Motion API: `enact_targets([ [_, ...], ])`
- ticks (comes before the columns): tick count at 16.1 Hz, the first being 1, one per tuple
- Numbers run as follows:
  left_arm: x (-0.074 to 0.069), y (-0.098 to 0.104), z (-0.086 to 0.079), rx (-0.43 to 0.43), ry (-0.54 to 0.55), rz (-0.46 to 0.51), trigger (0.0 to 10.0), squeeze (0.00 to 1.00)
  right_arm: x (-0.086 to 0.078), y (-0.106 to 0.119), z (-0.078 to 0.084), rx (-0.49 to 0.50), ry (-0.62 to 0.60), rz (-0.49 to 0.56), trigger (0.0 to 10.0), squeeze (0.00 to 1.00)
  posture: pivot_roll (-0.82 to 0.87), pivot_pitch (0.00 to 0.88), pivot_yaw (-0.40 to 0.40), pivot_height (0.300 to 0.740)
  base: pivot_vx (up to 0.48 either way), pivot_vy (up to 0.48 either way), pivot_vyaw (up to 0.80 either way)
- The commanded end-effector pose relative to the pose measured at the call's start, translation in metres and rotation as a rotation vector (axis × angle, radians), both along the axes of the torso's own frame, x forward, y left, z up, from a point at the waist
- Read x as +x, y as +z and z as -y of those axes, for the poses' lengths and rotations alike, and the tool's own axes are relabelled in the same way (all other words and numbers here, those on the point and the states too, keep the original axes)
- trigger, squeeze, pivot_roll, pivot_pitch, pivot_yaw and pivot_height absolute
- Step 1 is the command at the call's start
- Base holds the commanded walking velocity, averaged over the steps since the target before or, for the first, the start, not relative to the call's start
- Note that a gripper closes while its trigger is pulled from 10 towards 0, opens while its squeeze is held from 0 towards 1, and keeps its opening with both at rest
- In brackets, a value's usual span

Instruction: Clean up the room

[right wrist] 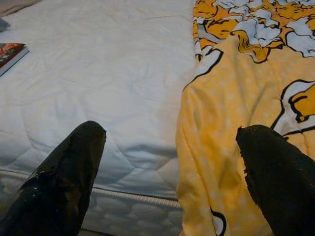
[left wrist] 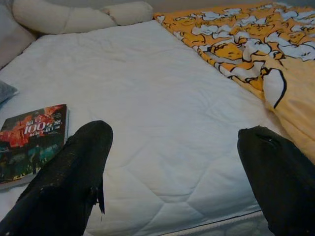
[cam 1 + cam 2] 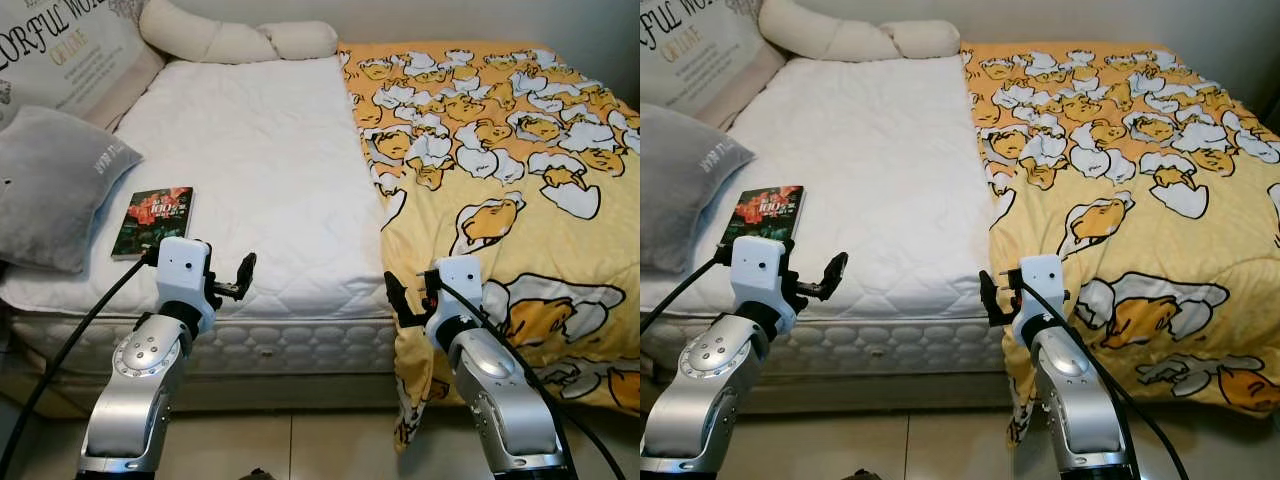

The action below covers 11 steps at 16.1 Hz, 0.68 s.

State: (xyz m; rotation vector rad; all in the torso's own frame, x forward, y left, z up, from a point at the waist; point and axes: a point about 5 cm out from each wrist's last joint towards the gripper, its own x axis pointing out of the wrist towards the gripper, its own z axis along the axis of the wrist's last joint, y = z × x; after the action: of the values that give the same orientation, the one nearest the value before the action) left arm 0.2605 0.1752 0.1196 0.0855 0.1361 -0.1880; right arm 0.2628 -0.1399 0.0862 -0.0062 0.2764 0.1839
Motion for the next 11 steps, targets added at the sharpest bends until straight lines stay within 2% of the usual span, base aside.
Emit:
enact_targets([
  [1,0.0009,0.0014,0.0028,0.004,-0.002,0.006,10.0,0.0,0.0005,0.0012,0.0051,0.001,-0.018,0.01,10.0,0.0,-0.03,0.0,0.024,0.74,0.0,0.0,0.0],
  [3,0.0014,0.0,0.004,0.003,0.001,-0.002,10.0,0.0,0.0004,0.0007,0.0062,-0.001,-0.021,0.008,10.0,0.0,-0.03,0.0,0.023,0.74,0.0,0.0,0.0],
  [7,0.0019,-0.0007,0.0046,-0.007,0.007,-0.005,10.0,0.0,-0.0001,0.0002,0.008,-0.005,-0.02,0.003,10.0,0.0,-0.03,0.0,0.02,0.74,0.285,0.0,0.0],
  [9,0.0005,-0.0012,0.0046,-0.011,0.004,-0.008,10.0,0.0,-0.0011,-0.0009,0.0074,-0.044,0.009,-0.009,10.0,0.0,-0.03,0.0,0.021,0.74,0.317,0.0,0.0],
  [11,-0.0002,-0.0017,0.0054,-0.015,0.0,-0.01,10.0,0.0,-0.0014,-0.0019,0.0091,-0.059,0.004,-0.011,10.0,0.0,-0.04,0.0,0.019,0.74,0.347,0.0,0.8],
])
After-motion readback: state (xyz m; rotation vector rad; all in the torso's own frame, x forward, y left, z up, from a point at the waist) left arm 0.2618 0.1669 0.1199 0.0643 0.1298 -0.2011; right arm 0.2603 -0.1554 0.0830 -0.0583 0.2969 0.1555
